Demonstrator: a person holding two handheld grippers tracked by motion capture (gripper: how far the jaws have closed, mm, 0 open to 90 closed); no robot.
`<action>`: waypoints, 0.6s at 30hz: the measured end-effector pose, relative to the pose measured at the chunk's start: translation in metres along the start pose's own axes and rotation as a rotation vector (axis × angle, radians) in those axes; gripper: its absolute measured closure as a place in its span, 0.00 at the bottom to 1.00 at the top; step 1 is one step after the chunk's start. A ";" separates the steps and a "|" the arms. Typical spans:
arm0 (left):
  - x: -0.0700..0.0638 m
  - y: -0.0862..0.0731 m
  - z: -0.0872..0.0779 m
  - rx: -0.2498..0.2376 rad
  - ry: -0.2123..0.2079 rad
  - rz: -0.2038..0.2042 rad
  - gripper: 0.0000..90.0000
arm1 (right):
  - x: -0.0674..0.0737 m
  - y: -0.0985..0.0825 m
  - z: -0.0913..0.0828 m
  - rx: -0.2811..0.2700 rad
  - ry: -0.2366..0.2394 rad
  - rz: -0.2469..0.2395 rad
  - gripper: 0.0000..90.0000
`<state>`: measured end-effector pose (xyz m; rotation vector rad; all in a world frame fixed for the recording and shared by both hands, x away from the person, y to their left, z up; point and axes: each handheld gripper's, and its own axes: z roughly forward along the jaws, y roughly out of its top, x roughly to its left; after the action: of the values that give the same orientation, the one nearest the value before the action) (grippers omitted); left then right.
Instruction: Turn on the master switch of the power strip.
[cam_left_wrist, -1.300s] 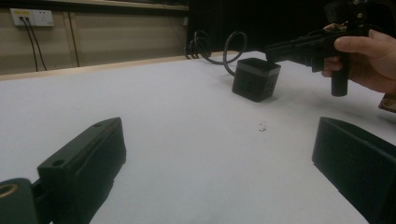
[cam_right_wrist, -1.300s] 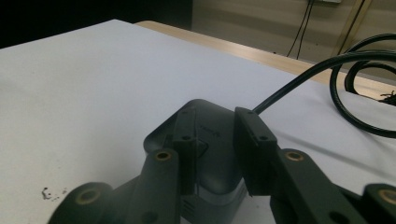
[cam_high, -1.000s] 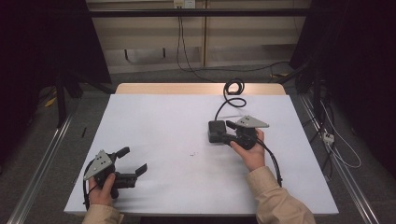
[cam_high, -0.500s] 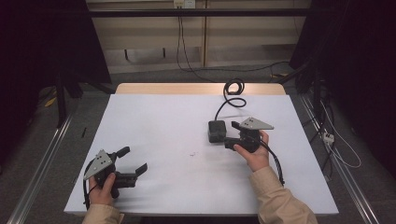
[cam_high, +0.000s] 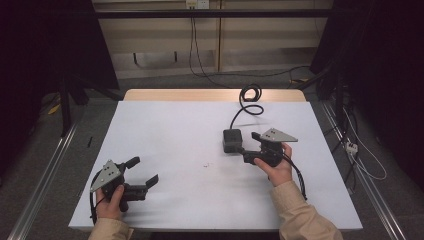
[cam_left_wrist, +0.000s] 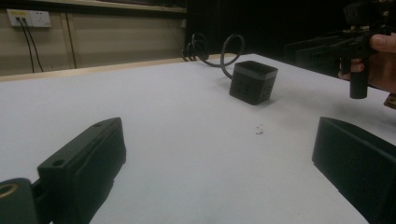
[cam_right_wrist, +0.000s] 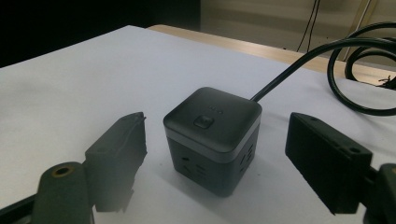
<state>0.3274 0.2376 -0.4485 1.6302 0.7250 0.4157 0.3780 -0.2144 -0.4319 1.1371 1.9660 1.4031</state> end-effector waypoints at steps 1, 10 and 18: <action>0.000 0.000 0.000 -0.001 0.000 -0.002 0.03 | 0.000 -0.001 -0.001 -0.001 0.003 -0.001 0.22; 0.000 0.000 0.001 -0.001 -0.002 -0.003 0.03 | 0.002 -0.005 -0.010 0.001 0.018 -0.007 0.20; 0.000 0.001 0.001 -0.003 -0.004 0.000 0.03 | 0.003 -0.009 -0.020 0.001 0.025 -0.012 0.20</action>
<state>0.3278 0.2366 -0.4479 1.6277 0.7214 0.4134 0.3577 -0.2240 -0.4324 1.1115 1.9879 1.4162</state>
